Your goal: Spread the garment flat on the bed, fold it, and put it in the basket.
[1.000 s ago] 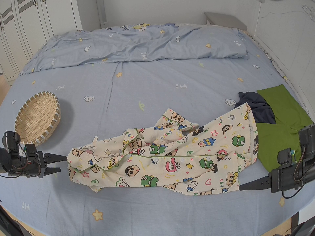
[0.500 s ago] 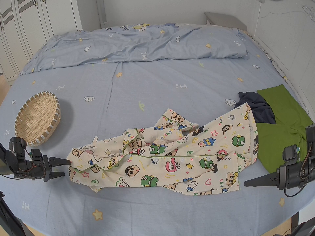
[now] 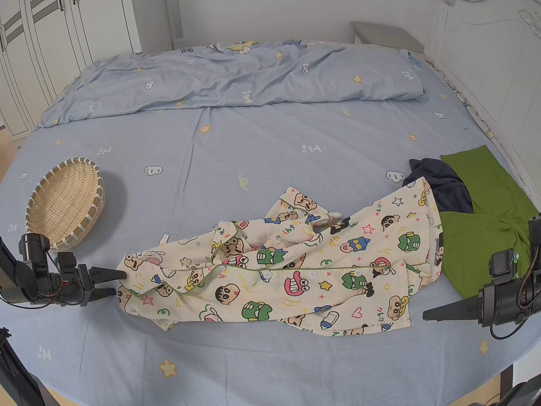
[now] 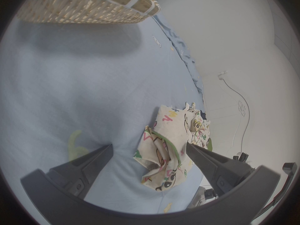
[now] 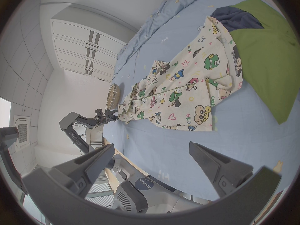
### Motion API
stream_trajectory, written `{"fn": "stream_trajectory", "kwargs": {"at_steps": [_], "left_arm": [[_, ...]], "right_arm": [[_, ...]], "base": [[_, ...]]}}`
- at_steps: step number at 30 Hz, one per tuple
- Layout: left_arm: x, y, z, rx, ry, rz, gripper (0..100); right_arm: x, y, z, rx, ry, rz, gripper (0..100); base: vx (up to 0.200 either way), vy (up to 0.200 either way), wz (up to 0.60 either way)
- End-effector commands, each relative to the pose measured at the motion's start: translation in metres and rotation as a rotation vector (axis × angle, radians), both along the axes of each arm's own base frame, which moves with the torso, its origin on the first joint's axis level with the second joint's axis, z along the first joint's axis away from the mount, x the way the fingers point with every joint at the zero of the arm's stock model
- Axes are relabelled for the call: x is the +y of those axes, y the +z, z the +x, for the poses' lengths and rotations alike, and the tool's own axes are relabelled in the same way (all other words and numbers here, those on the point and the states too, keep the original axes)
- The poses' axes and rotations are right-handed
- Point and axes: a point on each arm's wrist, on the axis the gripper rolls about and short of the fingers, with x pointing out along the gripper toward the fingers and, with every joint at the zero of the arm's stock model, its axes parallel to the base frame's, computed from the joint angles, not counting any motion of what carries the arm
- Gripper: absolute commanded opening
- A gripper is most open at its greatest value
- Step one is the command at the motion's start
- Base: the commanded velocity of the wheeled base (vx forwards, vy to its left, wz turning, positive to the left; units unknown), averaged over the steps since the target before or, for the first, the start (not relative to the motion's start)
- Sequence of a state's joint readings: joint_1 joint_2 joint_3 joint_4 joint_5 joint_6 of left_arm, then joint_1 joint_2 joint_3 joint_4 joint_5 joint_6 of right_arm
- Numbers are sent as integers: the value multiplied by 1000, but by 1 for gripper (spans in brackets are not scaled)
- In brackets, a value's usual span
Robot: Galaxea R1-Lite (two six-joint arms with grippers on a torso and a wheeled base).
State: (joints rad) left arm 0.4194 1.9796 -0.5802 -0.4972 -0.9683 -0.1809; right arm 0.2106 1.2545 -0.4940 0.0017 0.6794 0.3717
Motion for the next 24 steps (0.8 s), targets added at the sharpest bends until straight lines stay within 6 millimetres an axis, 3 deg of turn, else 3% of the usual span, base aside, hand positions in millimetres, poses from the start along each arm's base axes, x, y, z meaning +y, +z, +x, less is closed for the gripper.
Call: {"fn": "stream_trajectory", "kwargs": {"at_steps": [1,4,5,7,15,24], "left_arm": [[-8,-1,4,-8,-32,4,100],[-8,-2,6,-31,-35,14,100],[-8,-2,6,-31,-35,14,100],[-7,-1,7,-56,-33,25,100],[-9,0,3,-58,-34,25,100],[-12,-1,1,-51,-40,22,100]], "right_arm": [[-1,-10,3,52,-11,-15,100],[0,-39,14,178,2,-62,100],[0,-39,14,178,2,-62,100],[-1,-58,25,198,24,-98,100],[-12,-99,57,236,-28,-106,100],[-15,-114,82,169,-39,-80,100]], "base": [[0,0,0],[0,0,0],[0,0,0],[0,0,0],[0,0,0],[0,0,0]]}}
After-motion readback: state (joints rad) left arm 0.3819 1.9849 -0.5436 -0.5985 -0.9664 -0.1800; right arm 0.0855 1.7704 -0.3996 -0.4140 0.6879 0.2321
